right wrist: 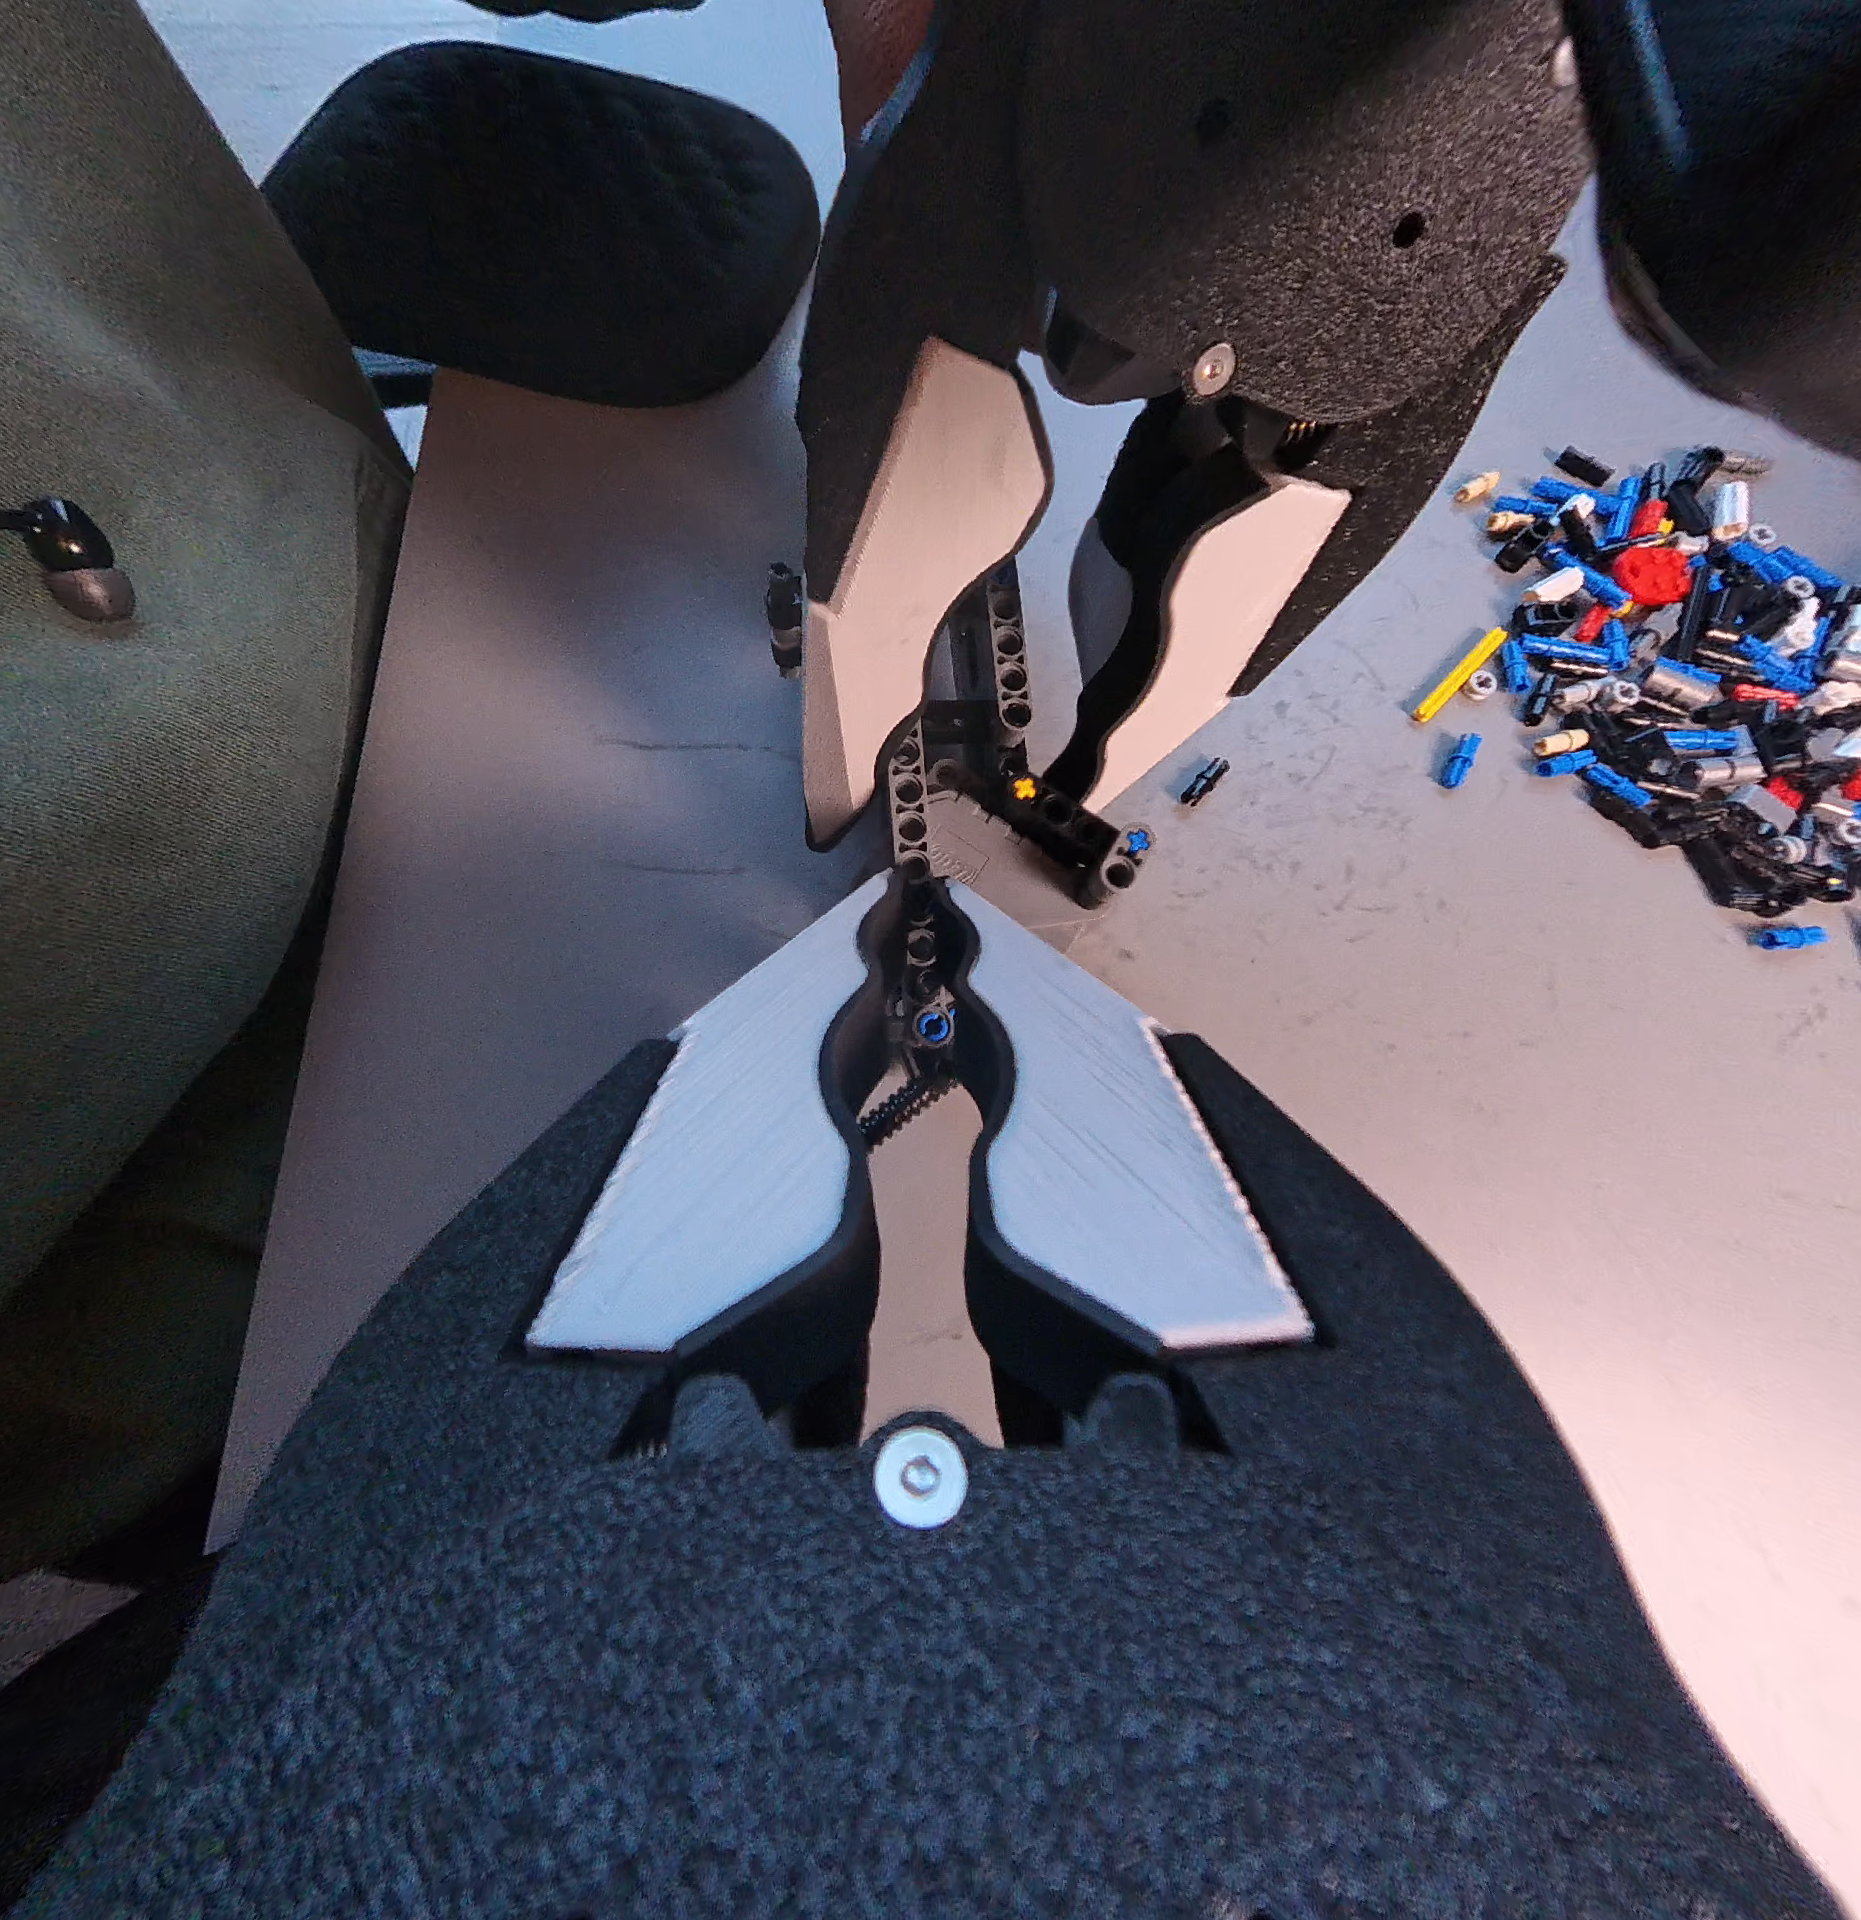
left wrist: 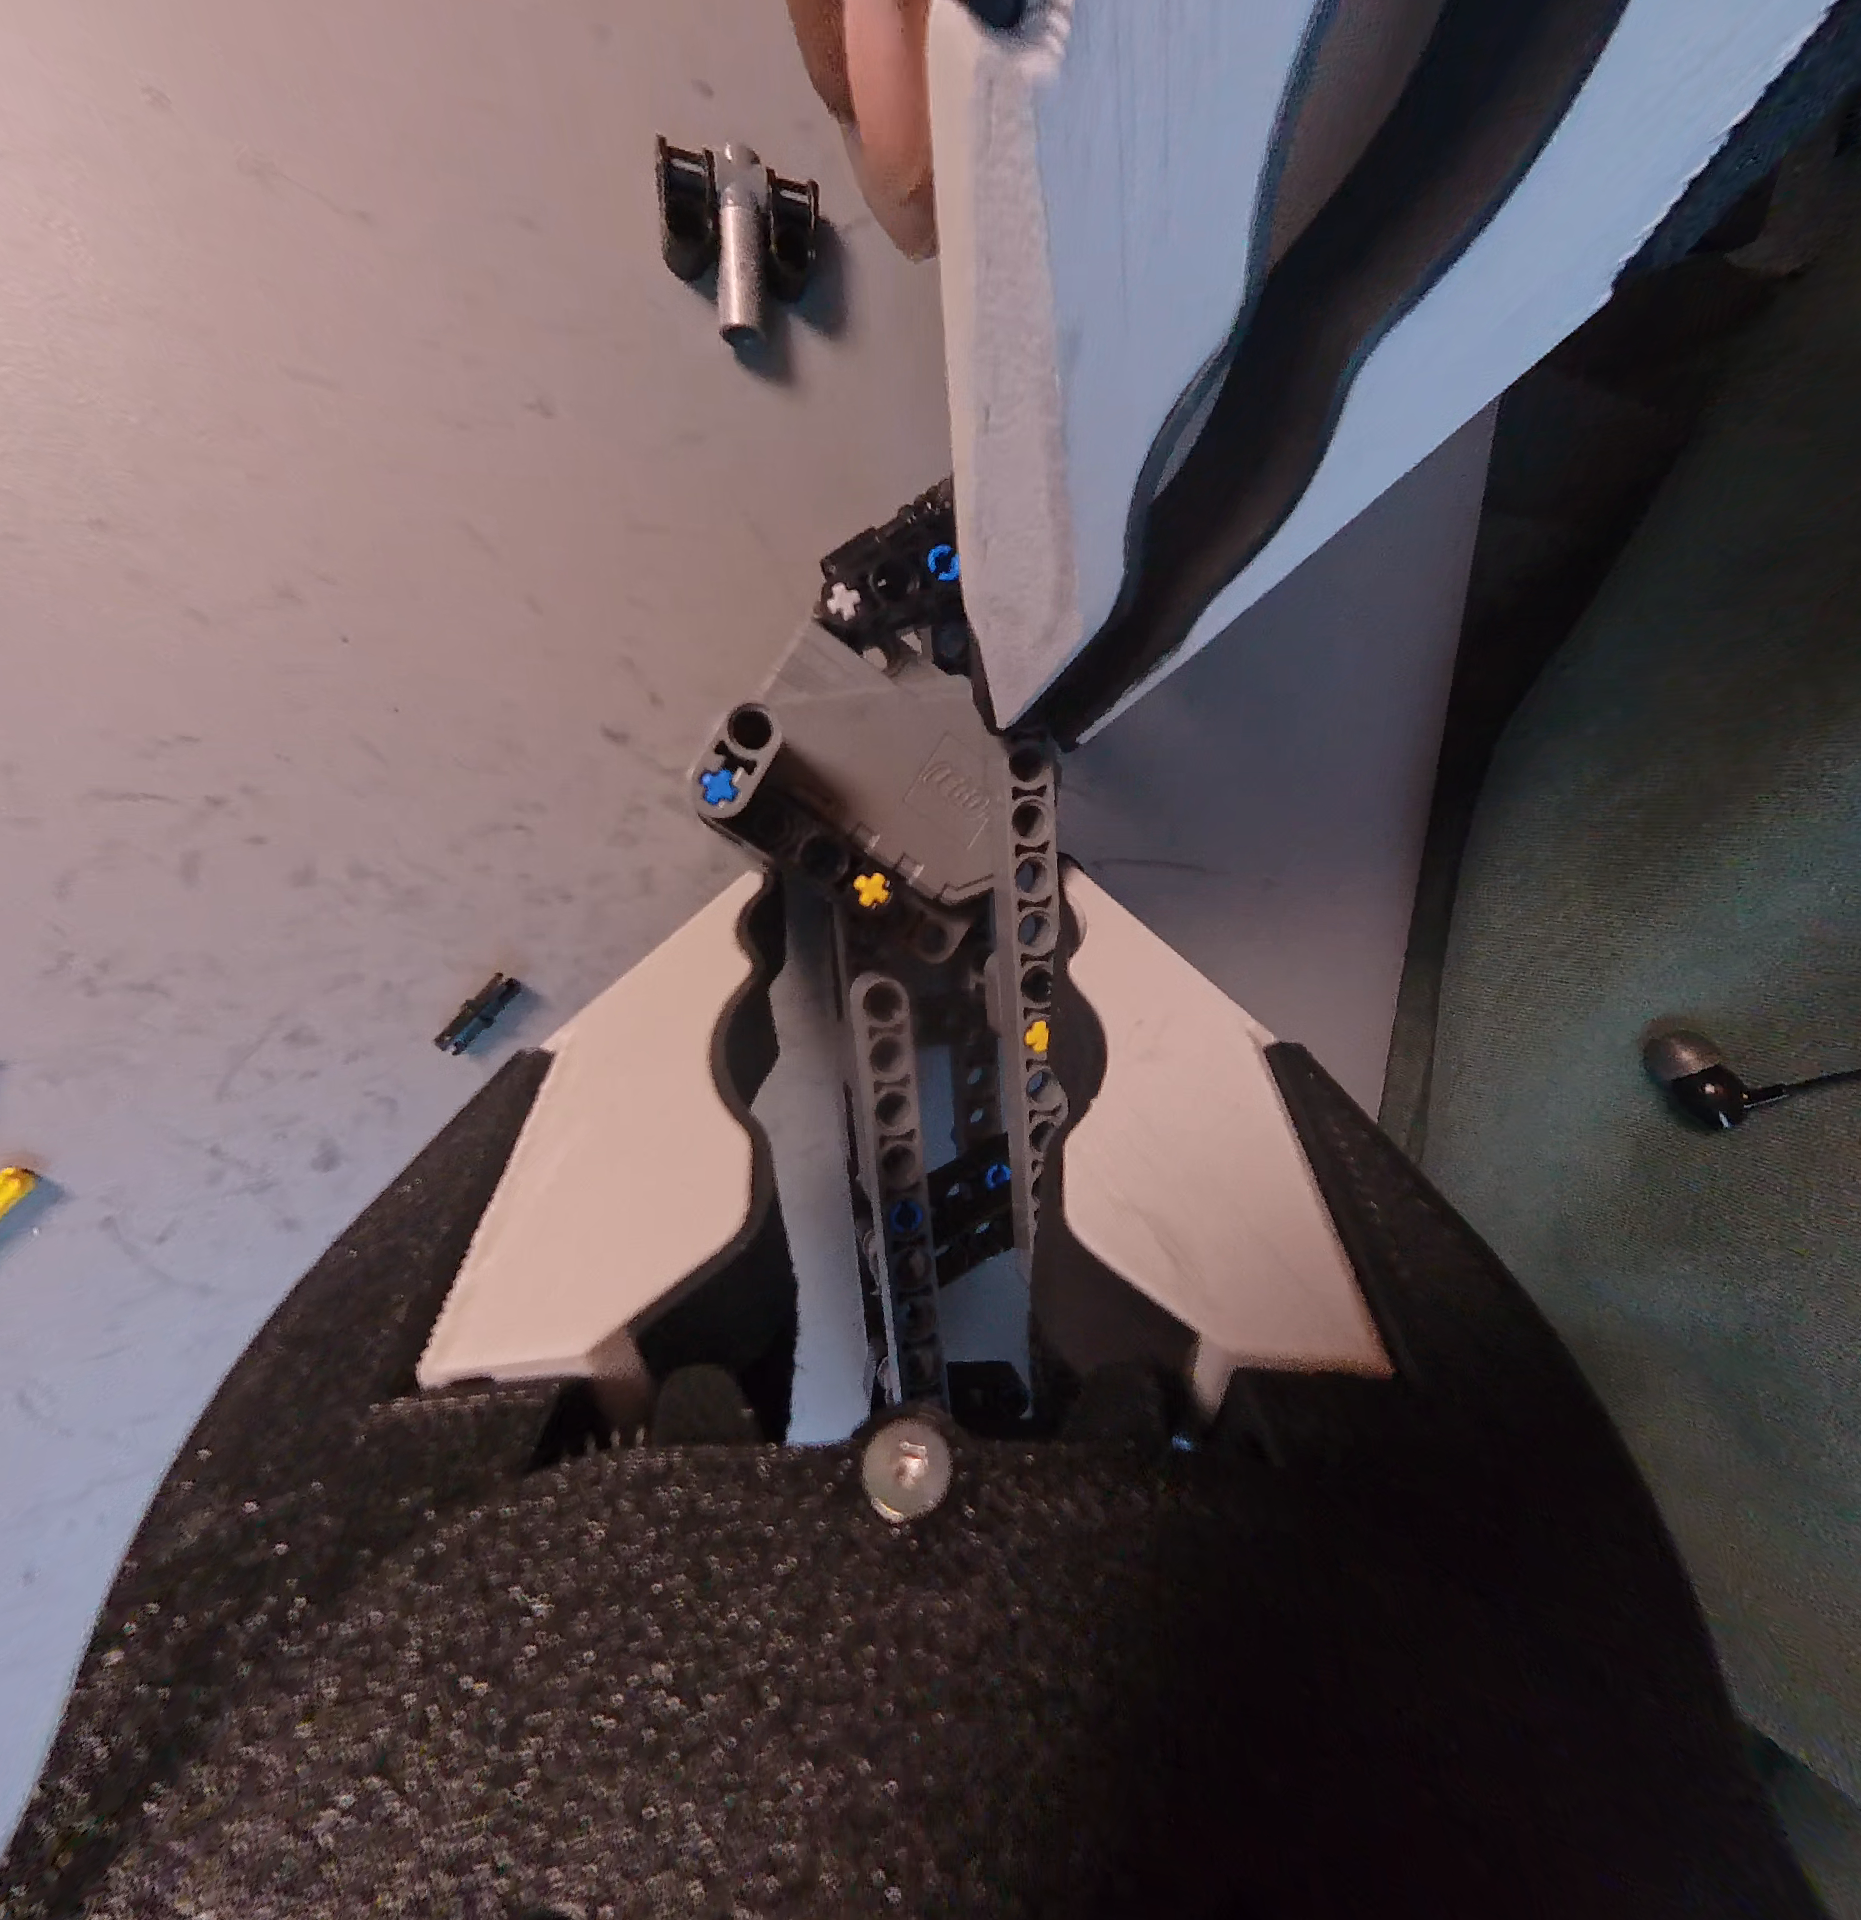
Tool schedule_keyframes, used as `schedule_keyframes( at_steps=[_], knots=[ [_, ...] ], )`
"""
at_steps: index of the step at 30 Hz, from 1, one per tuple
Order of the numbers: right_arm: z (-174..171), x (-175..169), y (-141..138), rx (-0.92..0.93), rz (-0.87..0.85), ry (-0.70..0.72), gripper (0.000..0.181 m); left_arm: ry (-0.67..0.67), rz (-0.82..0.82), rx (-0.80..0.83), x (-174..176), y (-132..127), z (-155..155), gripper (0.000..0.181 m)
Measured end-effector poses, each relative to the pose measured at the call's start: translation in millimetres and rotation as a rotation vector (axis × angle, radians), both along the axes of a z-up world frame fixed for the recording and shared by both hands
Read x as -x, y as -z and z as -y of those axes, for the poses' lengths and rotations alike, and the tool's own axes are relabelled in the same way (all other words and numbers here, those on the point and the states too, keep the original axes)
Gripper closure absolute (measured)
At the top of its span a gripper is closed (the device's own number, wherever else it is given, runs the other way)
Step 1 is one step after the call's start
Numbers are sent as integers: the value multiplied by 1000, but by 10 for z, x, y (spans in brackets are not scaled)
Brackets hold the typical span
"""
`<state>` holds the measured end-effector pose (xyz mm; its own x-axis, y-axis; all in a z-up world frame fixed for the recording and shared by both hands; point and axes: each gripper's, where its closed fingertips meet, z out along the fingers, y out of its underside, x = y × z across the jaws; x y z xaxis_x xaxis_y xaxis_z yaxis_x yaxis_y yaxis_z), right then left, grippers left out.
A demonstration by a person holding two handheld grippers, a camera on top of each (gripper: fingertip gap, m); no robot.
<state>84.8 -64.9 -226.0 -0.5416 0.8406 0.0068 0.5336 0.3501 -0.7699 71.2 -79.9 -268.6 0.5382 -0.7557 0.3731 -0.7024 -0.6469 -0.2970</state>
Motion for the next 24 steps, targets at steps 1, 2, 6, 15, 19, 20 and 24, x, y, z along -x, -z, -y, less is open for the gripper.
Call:
schedule_keyframes(
  at_steps=[1,2,6,15,19,20,24],
  knots=[
    [-3,7,-10,18,-19,8,180,-1,7,9,1,-4,3,133],
    [-10,16,-22,47,-37,22,181,-5,17,17,2,-9,5,134],
    [-10,42,-60,184,-91,80,181,-2,44,43,9,-31,29,137],
    [-469,-2,-656,183,-265,214,179,10,18,60,27,7,68,136],
    [-709,36,-342,171,-192,297,179,3,28,66,19,8,77,135],
    [-763,78,-279,175,-182,316,179,-1,34,68,17,8,78,135],
    [-999,315,-54,199,-143,370,178,-18,56,76,11,6,88,134]
  ],
)
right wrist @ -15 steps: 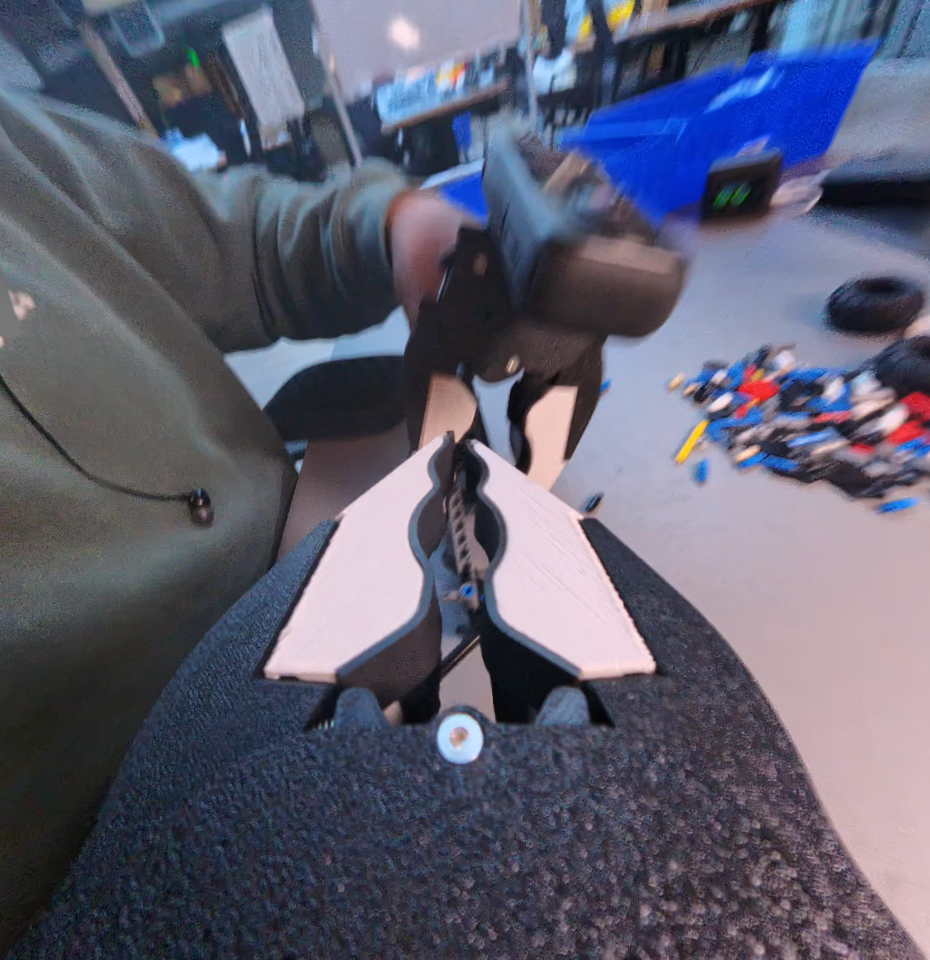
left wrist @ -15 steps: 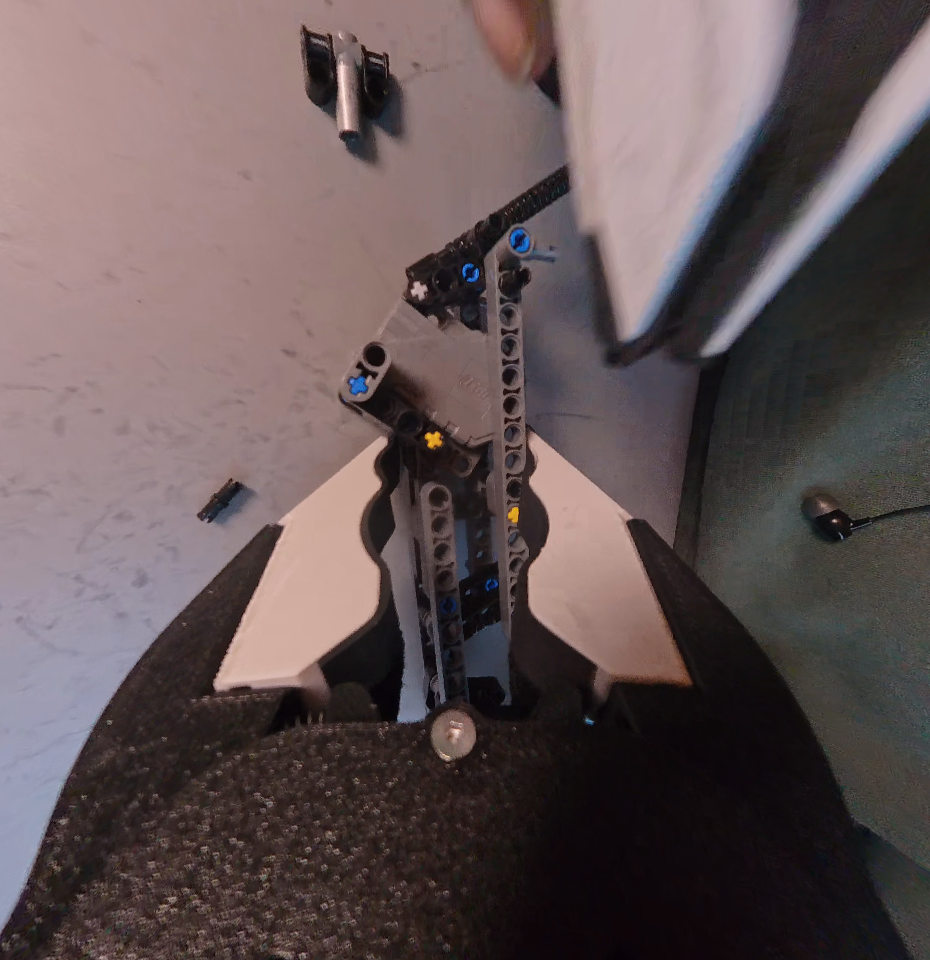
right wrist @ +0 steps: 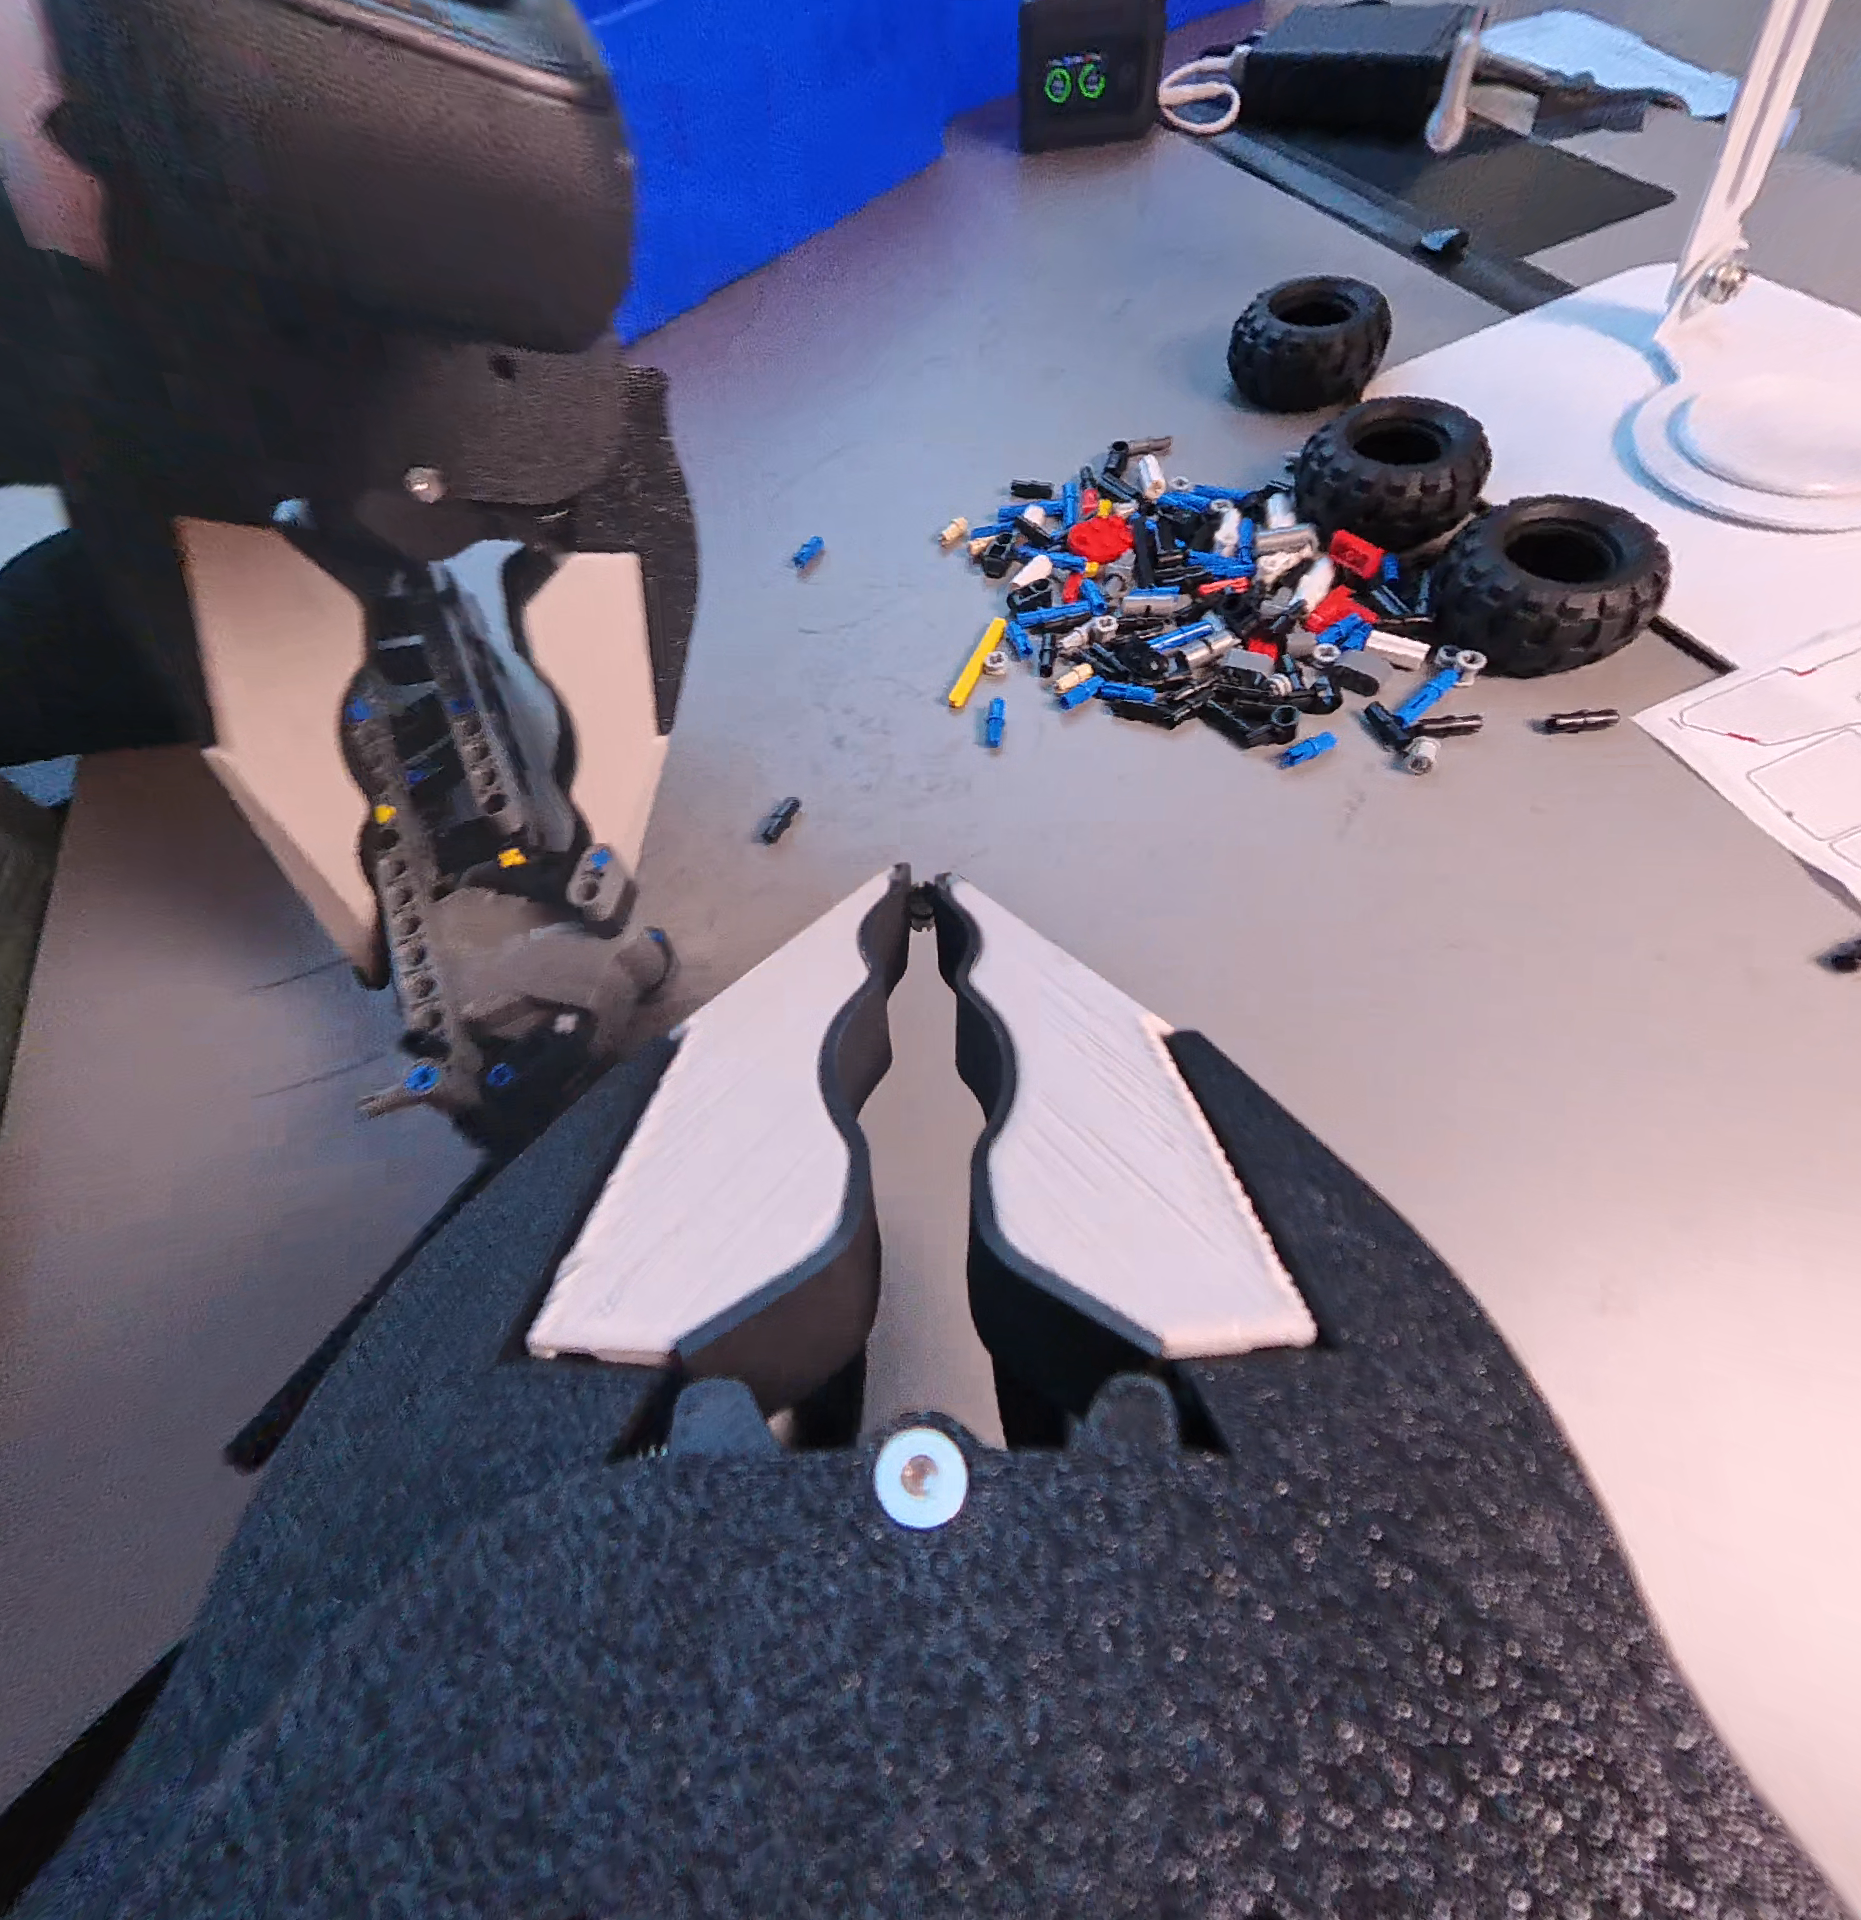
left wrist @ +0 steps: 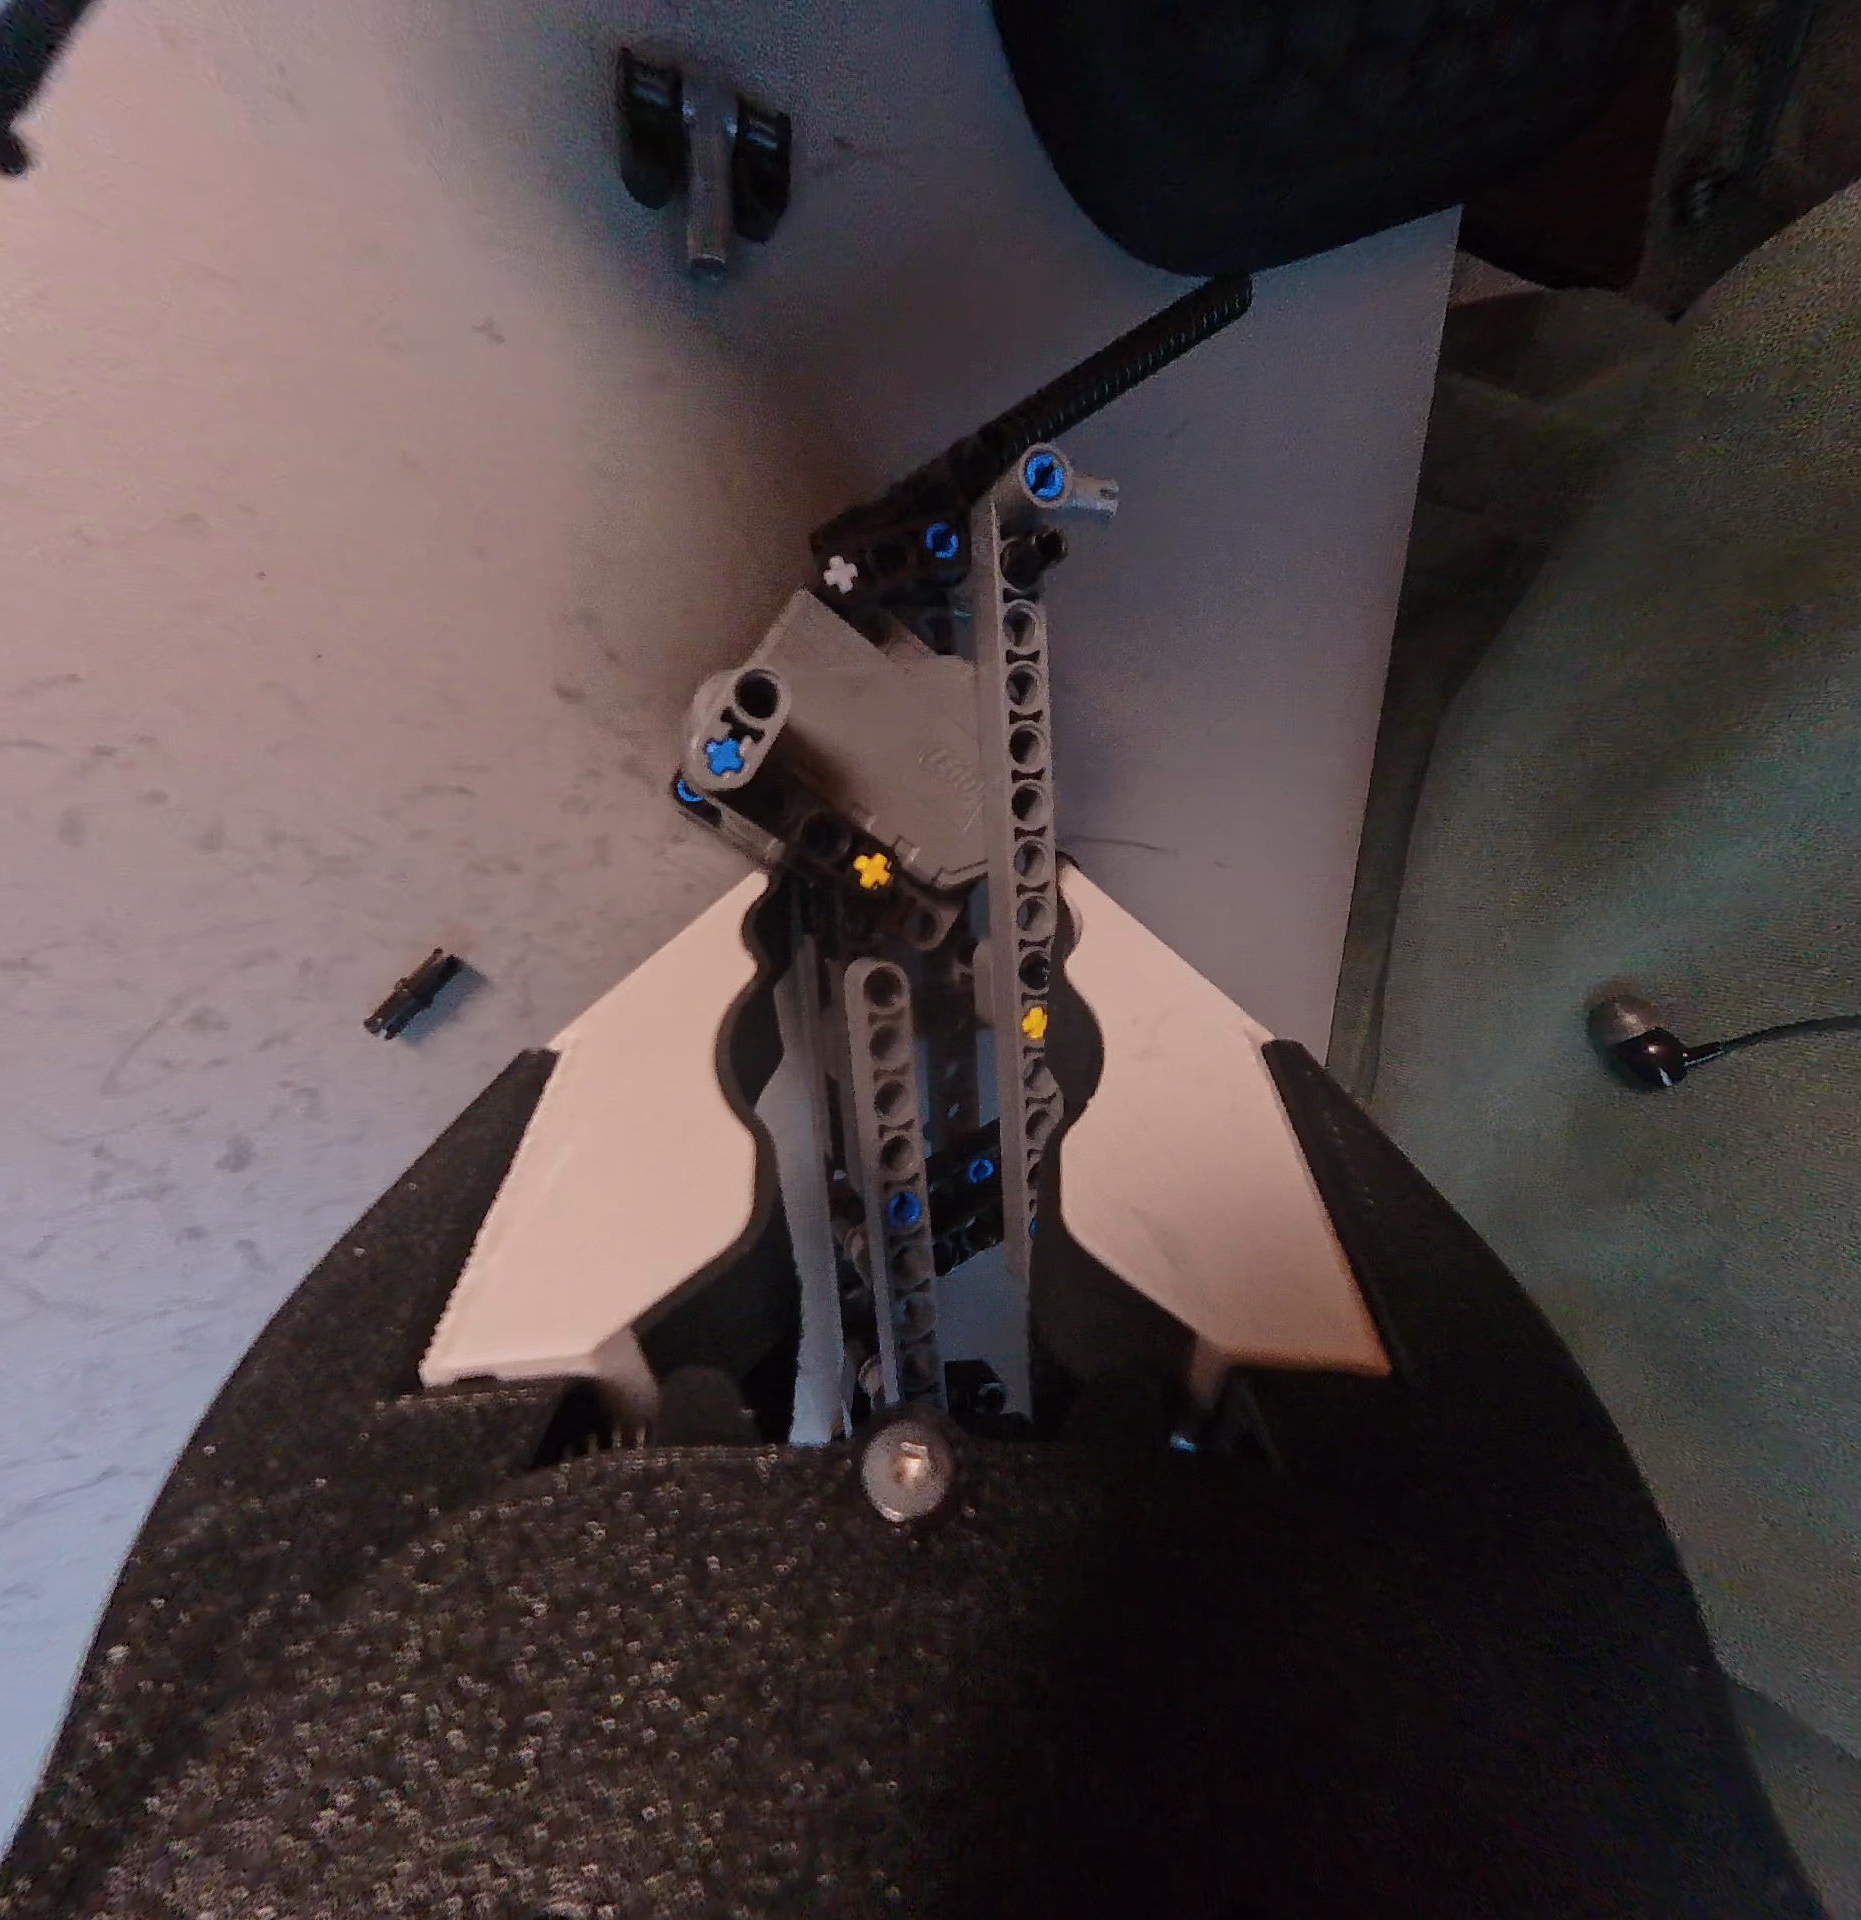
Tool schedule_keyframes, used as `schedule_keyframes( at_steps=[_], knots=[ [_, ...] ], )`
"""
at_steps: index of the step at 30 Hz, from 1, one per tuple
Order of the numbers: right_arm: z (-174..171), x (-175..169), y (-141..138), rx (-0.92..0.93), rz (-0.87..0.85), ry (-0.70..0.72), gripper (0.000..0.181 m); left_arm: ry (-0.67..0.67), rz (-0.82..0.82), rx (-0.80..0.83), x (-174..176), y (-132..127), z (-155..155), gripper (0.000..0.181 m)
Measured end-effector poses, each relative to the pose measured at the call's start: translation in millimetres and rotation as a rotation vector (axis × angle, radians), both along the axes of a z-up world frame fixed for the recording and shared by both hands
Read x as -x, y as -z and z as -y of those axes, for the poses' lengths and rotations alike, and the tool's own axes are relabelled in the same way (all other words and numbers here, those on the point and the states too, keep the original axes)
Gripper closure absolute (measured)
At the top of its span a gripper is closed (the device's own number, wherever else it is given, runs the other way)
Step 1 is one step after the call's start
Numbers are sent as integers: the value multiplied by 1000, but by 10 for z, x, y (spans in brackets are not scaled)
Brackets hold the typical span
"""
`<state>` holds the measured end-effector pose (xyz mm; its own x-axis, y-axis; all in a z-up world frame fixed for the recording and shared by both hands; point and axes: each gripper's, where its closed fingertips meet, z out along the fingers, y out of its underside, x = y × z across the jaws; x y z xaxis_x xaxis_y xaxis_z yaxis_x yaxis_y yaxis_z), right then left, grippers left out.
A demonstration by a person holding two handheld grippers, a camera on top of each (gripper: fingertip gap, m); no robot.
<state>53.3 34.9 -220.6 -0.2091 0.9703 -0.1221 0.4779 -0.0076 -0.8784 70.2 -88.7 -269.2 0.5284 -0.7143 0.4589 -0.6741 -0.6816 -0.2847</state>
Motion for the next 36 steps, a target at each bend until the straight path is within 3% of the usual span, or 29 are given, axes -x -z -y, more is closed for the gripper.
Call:
schedule_keyframes(
  at_steps=[7,12,19,27,32,36],
  knots=[
    [-300,724,188,-24,87,32,178,-20,26,6,-3,-6,-4,133],
    [-456,992,139,-103,6,73,149,-38,40,4,-5,-10,-6,132],
    [-92,455,-134,-52,-39,-77,130,-39,45,-2,-6,-10,-6,132],
    [461,-164,-291,16,-91,-240,125,-41,53,-4,-8,-11,-8,132],
    [292,-216,9,-95,30,-184,134,-44,49,-9,-10,-9,-7,132],
    [-2,-453,454,-262,298,-188,142,-49,42,-20,-12,-5,-4,132]
  ],
)
